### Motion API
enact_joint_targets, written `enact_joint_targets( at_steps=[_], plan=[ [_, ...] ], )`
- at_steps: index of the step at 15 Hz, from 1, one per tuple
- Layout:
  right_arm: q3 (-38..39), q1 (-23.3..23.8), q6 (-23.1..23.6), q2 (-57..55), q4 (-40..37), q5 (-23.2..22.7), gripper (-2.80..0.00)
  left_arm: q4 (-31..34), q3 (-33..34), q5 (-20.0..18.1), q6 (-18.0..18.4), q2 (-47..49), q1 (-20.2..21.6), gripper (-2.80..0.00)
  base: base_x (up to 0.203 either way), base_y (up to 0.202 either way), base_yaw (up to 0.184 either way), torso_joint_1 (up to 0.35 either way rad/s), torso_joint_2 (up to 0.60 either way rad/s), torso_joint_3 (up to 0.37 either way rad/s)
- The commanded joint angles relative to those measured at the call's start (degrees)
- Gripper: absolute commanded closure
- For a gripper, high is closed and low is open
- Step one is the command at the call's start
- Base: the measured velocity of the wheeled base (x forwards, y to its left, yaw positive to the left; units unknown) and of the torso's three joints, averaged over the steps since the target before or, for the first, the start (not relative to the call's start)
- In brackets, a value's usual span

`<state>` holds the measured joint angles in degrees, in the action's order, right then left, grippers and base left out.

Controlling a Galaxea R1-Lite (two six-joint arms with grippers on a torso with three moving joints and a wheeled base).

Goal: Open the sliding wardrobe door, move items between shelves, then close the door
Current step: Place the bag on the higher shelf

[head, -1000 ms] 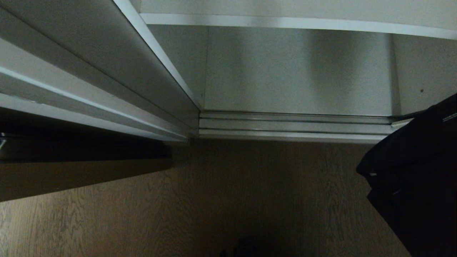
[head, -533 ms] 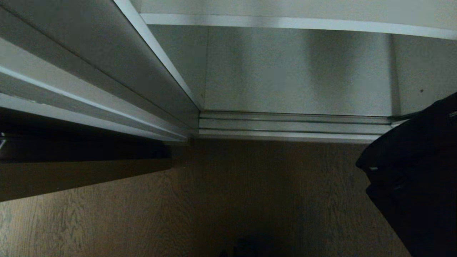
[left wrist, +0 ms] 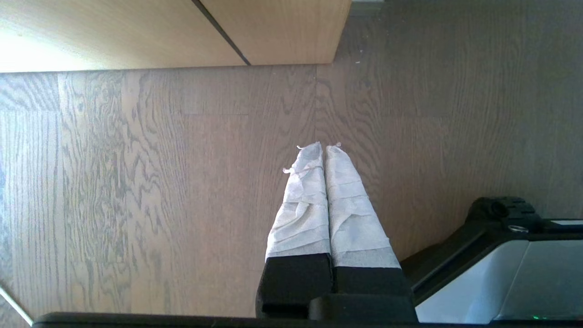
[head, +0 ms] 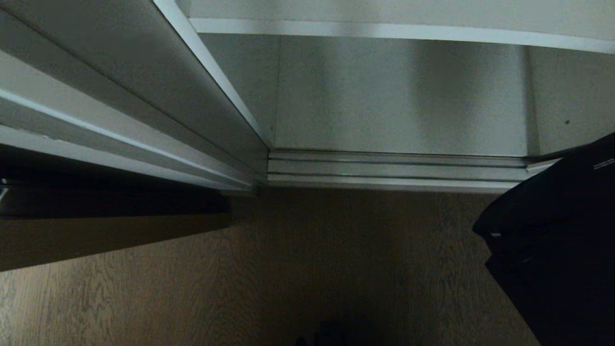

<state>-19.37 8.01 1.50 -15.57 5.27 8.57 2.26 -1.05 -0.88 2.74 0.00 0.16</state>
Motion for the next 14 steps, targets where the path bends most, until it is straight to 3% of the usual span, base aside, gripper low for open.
enact_joint_targets(
  at_steps=[1,14],
  plan=[
    [0.6,0.0,0.1,-0.2,0.0,0.0,0.0,0.0,0.0,0.0,0.0,0.1,0.0,0.0,0.0,0.0,0.0,0.0,0.0,0.0],
    [-0.3,0.0,0.1,-0.2,0.4,0.0,0.0,-0.1,0.0,0.9,-1.4,0.1,0.0,0.0,0.0,0.0,0.0,0.0,0.0,0.0]
  ],
)
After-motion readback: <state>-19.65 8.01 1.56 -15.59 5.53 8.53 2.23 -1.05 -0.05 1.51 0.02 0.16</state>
